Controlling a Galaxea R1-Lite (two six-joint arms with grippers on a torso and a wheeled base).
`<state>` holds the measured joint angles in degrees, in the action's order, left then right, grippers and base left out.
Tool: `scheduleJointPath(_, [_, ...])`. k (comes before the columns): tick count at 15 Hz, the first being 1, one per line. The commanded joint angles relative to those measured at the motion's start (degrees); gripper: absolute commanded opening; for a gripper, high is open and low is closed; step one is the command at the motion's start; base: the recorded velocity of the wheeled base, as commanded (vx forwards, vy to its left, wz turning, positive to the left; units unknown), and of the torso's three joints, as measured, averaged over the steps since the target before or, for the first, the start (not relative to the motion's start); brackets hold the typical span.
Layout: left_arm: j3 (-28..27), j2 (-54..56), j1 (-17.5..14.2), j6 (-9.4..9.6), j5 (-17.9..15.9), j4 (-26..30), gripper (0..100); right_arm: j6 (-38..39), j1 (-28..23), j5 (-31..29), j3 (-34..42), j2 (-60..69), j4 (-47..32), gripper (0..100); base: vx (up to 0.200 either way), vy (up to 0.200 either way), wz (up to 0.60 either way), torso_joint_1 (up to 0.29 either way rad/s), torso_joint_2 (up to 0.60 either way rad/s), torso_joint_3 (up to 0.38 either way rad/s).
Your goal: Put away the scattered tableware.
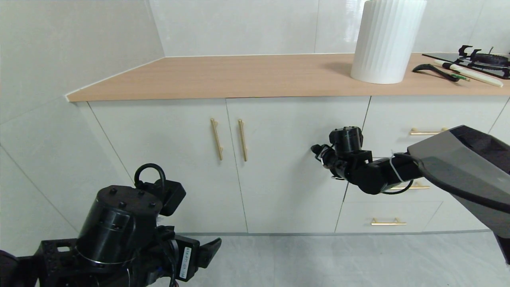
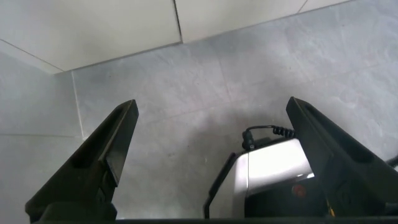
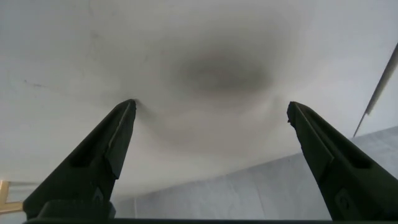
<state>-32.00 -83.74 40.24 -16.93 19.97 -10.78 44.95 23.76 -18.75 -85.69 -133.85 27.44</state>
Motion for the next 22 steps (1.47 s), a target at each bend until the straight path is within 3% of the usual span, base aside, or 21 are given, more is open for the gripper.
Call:
scheduleJointPath(1, [0.01,-0.02,0.01,-0.03,-0.02,-0.03,100,0.93,-0.47,-0.24,-1.32,-0.44,-0.11,100,0.000,0.000,0.00,0.000,0.00,0.000])
scheduleJointPath(5, [-0.08,0.15,0.01,-0.03,0.07,-0.03,100,1.28,-0.82,-0.24,0.26,1.49,-0.90,100,0.000,0.000,0.00,0.000,0.00,0.000])
scheduleJointPath(7, [-0.17,0.94,-0.08,-0.03,0.69,-0.12,100,-1.62,-0.03,1.35,7.03,8.08,-1.34,100,0.000,0.000,0.00,0.000,0.00,0.000])
scheduleJointPath(10, [0.01,6.13,-0.16,-0.03,4.29,-0.03,100,-10.05,0.32,0.91,21.26,22.06,1.65,100,0.000,0.000,0.00,0.000,0.00,0.000])
scheduleJointPath(13, [7.04,16.94,-0.16,-0.03,4.90,0.23,100,-14.18,0.32,-1.03,36.82,36.91,5.34,100,0.000,0.000,0.00,0.000,0.00,0.000])
scheduleJointPath(15, [14.77,30.91,-0.95,0.06,6.57,0.49,100,-17.79,-0.20,-6.04,50.53,52.55,5.61,100,0.000,0.000,0.00,0.000,0.00,0.000])
scheduleJointPath(17, [19.34,41.64,-3.06,1.38,8.77,2.34,100,-21.74,-2.23,-6.30,59.58,64.86,5.52,100,0.000,0.000,0.00,0.000,0.00,0.000])
scheduleJointPath(18, [21.63,52.89,-6.67,4.28,9.56,8.23,100,-27.90,-5.30,-5.25,64.95,76.02,5.08,100,0.000,0.000,0.00,0.000,0.00,0.000])
scheduleJointPath(20, [21.19,67.04,-14.66,9.73,9.48,20.71,100,-36.60,-9.96,-3.84,67.93,90.00,1.83,100,0.000,0.000,0.00,0.000,0.00,0.000])
scheduleJointPath(21, [20.84,71.43,-17.92,12.54,9.48,23.87,100,-39.23,-11.02,-3.93,68.11,94.92,-1.07,100,0.000,0.000,0.00,0.000,0.00,0.000])
scheduleJointPath(22, [19.61,79.52,-21.08,18.34,9.48,27.65,100,-42.22,-11.63,-4.10,68.02,103.44,-7.14,100,0.000,0.000,0.00,0.000,0.00,0.000])
